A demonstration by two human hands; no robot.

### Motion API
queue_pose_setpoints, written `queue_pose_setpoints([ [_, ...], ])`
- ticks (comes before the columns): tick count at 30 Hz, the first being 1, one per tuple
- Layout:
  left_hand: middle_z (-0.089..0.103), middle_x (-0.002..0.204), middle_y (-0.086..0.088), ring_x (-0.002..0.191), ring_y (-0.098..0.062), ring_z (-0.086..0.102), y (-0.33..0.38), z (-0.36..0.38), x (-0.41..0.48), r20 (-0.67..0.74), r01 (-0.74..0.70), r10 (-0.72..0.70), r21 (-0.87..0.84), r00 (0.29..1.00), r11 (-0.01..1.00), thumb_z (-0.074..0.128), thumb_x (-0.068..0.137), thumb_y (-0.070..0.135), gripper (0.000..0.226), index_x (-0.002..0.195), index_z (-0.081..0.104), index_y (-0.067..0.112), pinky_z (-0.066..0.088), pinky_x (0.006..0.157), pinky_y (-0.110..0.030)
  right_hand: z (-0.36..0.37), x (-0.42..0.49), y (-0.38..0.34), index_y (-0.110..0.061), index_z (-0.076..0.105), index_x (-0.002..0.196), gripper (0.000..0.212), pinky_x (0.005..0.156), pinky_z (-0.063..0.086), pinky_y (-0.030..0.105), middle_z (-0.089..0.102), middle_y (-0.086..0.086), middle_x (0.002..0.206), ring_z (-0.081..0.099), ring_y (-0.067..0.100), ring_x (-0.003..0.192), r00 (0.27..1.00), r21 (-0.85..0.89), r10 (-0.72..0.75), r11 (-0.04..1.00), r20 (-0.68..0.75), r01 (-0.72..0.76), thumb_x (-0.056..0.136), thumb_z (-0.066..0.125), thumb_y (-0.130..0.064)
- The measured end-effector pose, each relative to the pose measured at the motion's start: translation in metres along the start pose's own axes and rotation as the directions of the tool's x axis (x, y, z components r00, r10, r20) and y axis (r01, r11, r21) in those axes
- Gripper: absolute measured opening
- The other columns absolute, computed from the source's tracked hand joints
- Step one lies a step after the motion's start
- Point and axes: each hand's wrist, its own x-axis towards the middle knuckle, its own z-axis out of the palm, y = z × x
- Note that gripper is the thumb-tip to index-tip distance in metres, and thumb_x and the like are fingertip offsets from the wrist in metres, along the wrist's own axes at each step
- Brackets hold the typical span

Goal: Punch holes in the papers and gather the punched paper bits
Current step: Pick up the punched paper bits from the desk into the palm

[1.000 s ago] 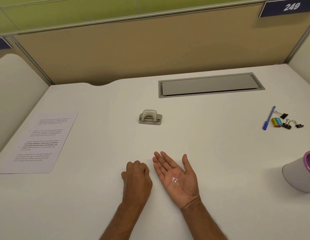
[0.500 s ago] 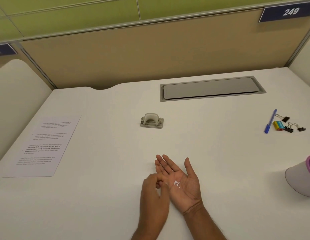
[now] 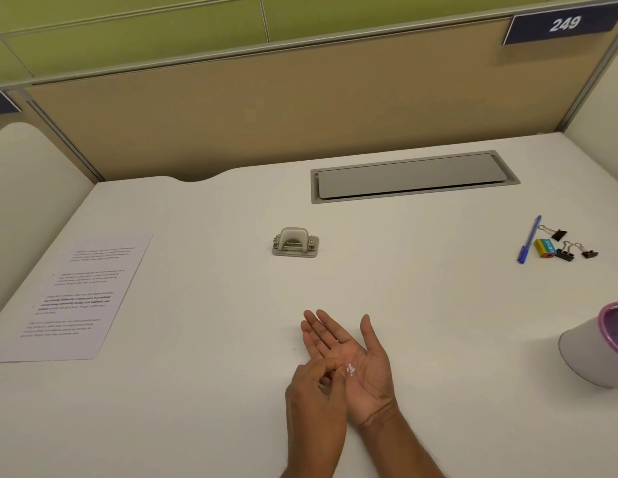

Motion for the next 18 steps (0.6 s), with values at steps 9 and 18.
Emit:
queue_pose_setpoints([
  [9,0.071,0.075,0.014,0.066,-0.007,0.061,-0.005,-0.007,0.008,-0.022,0.027,-0.031,-0.153,0.999,0.988,0.077,0.081,0.017,0.022,0.075,0.072,0.038,0.049,0.06,-0.011,-0.001,0.0,0.0,0.008,0.047,0.141,0.076,0.122,0.026,0.046,0.043,0.026,0.152,0.043,0.039,0.141,1.0,0.02,-0.004,1.0,-0.007,0.004,0.099,0.046,-0.056],
  [18,0.067,0.09,0.012,0.078,-0.013,0.062,-0.035,-0.029,0.016,-0.324,-0.049,0.041,-0.019,0.945,0.999,0.07,0.089,0.013,0.024,0.1,0.069,0.034,0.052,0.068,-0.027,-0.001,-0.005,0.0,0.008,0.046,0.141,0.074,0.122,0.027,0.046,0.042,0.026,0.152,0.041,0.039,0.141,1.0,0.07,-0.024,0.997,-0.017,0.026,0.099,0.049,-0.053],
])
